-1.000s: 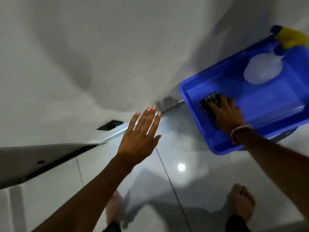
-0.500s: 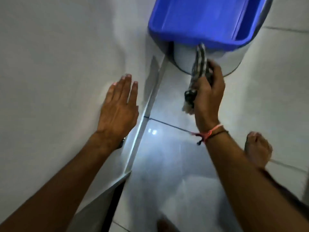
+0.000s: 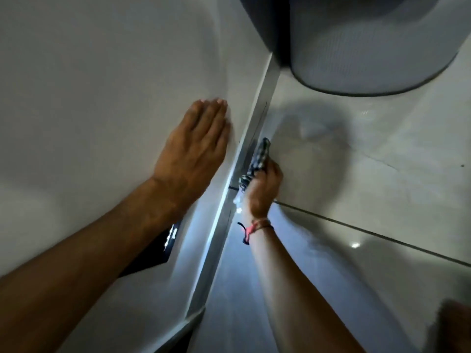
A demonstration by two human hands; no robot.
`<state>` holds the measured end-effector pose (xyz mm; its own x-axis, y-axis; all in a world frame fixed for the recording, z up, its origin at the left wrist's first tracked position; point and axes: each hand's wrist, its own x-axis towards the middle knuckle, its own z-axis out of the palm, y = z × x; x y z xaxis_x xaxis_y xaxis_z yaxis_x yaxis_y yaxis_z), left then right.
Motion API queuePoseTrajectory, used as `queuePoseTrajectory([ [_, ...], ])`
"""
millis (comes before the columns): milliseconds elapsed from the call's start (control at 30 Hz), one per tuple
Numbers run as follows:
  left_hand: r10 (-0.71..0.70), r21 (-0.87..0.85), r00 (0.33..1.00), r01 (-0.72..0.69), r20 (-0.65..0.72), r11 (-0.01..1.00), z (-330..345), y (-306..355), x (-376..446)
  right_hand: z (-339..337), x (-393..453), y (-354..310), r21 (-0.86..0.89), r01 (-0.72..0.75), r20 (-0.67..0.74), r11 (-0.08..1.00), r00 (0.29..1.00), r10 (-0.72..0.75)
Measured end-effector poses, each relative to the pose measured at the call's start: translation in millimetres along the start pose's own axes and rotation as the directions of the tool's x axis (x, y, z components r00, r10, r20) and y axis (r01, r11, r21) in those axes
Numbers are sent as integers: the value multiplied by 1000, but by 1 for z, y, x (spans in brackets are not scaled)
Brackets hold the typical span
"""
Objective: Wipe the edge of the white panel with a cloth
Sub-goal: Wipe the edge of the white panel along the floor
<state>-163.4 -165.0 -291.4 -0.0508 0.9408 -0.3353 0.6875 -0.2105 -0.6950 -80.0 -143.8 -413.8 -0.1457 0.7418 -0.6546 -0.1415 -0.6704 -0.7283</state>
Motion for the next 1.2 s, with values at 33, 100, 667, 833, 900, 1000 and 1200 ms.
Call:
queuePoseTrajectory([
  [33, 4, 40, 1000, -4, -3, 999, 2, -2, 5, 10, 5, 3, -87, 36, 33, 996, 999, -33],
  [100, -2, 149, 999, -4, 41, 989, 3, -3, 12, 25, 2, 22, -256, 96, 73, 962, 994, -80],
  [667, -37, 159, 996, 23, 87, 987, 6, -2, 22, -7, -3, 83, -583, 444, 334, 680, 894, -298],
  [833, -41, 109, 999, 39, 16, 993, 4, -3, 25, 46, 147, -12, -613, 473, 278, 633, 879, -387],
  [900, -40, 110, 999, 38, 23, 993, 5, -2, 27, 51, 170, -28, -587, 434, 244, 683, 900, -362],
  [1000, -46, 113, 999, 42, 26, 993, 6, -1, 24, 27, 101, 12, -526, 477, 327, 705, 878, -350],
  [1200, -67, 129, 998, 66, 1, 989, 6, 1, 24, 2, 63, 35, -585, 486, 412, 649, 868, -277],
])
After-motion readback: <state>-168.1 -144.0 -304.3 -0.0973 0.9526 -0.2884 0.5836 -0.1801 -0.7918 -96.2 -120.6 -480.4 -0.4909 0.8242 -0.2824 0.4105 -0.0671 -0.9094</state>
